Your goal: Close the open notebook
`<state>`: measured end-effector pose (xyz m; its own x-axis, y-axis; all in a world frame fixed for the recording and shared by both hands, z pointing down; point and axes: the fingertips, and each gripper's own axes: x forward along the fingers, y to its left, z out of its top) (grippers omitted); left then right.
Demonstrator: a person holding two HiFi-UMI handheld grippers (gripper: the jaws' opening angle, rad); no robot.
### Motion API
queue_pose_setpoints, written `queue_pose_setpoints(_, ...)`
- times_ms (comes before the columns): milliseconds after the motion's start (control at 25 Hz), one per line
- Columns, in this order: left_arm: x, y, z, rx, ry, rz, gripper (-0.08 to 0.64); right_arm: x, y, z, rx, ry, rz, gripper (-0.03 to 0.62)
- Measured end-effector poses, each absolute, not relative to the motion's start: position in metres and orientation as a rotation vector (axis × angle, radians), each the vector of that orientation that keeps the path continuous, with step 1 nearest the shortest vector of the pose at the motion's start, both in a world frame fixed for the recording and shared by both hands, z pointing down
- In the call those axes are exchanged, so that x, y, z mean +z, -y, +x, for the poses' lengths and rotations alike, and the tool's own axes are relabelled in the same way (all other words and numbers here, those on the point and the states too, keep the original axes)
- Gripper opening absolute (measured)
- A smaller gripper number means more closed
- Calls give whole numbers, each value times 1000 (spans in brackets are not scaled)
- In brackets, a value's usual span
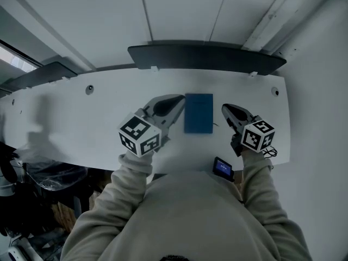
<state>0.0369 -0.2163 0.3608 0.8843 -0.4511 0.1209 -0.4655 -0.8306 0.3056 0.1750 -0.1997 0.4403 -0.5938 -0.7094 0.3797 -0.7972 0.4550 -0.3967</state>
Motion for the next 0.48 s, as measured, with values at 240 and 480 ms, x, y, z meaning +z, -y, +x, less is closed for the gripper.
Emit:
queue_pose_setpoints(240, 376, 203, 41, 114, 693, 2728, 0, 456, 202, 175, 871, 2527, 1293, 20)
queue_pose_setpoints(480, 405, 211, 19, 148, 779, 2685, 0, 479, 209, 182, 893, 2456, 1340, 20)
